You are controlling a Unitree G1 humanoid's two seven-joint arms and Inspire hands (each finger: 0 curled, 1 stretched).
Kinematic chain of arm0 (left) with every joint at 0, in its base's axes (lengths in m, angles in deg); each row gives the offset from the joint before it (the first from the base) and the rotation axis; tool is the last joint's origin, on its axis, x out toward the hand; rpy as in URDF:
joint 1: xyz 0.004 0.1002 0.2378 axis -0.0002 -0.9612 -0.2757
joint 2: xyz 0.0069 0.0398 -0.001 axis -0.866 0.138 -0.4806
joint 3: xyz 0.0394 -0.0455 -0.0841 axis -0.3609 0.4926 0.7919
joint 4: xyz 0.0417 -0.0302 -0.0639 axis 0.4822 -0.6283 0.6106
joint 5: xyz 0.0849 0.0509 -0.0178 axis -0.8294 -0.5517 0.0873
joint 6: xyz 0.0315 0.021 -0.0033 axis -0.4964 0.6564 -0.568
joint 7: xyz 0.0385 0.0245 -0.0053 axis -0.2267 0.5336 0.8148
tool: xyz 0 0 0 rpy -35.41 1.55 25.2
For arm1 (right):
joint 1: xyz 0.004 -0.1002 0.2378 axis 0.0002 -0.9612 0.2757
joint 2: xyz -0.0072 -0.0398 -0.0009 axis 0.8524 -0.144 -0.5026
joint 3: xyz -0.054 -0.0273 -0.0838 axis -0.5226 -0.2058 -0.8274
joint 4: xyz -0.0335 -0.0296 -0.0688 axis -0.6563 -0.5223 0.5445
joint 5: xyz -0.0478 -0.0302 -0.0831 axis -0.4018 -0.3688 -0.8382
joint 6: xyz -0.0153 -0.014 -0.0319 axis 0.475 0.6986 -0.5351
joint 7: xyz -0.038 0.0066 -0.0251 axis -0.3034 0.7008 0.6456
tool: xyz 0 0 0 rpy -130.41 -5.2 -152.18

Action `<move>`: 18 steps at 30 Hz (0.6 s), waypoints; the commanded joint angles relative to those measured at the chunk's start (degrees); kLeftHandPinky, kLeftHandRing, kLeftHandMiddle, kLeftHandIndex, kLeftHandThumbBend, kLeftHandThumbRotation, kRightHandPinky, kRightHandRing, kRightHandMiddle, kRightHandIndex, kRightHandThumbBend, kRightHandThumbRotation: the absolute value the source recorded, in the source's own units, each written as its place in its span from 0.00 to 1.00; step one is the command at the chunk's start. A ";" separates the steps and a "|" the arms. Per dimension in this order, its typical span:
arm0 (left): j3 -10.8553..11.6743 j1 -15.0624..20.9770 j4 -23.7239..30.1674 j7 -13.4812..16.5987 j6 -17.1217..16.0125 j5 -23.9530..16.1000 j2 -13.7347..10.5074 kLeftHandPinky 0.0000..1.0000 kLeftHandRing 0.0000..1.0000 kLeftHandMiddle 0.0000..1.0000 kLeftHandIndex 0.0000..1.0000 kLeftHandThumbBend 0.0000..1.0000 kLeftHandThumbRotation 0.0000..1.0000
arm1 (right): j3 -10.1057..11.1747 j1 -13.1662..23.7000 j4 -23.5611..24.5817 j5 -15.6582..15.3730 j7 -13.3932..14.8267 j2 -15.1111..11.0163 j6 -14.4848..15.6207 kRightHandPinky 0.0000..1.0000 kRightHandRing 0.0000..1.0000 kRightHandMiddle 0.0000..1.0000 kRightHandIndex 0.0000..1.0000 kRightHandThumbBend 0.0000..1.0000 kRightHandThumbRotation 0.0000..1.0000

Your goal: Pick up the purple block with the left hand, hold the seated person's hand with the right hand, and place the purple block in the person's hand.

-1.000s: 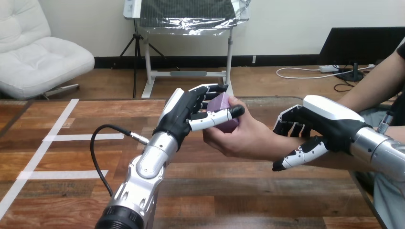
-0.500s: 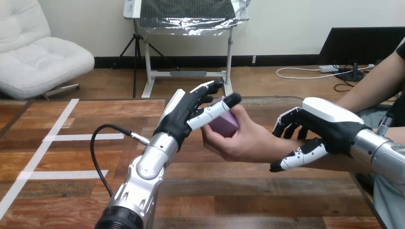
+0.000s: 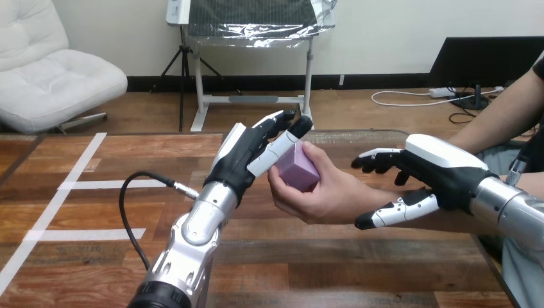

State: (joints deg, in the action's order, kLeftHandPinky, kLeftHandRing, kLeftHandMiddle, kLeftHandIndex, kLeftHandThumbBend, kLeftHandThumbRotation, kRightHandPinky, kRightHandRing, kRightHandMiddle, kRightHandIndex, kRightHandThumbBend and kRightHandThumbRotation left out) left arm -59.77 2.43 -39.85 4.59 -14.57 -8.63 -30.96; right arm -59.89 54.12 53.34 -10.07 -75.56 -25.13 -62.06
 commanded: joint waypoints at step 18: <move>0.69 -3.41 9.90 2.35 -1.27 0.28 -1.44 0.93 0.93 0.91 0.87 0.99 1.00 | 2.27 -2.89 -1.84 6.98 0.69 2.96 0.37 0.82 0.96 0.95 0.95 0.96 0.71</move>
State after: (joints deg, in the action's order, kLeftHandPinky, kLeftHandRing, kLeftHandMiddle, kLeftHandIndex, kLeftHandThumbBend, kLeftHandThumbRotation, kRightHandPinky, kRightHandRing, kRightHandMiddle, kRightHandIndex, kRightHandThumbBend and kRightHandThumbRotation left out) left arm -59.75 -1.27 -35.26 6.11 -14.58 -8.68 -31.61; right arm -58.24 52.59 53.12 -4.99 -74.60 -24.15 -63.00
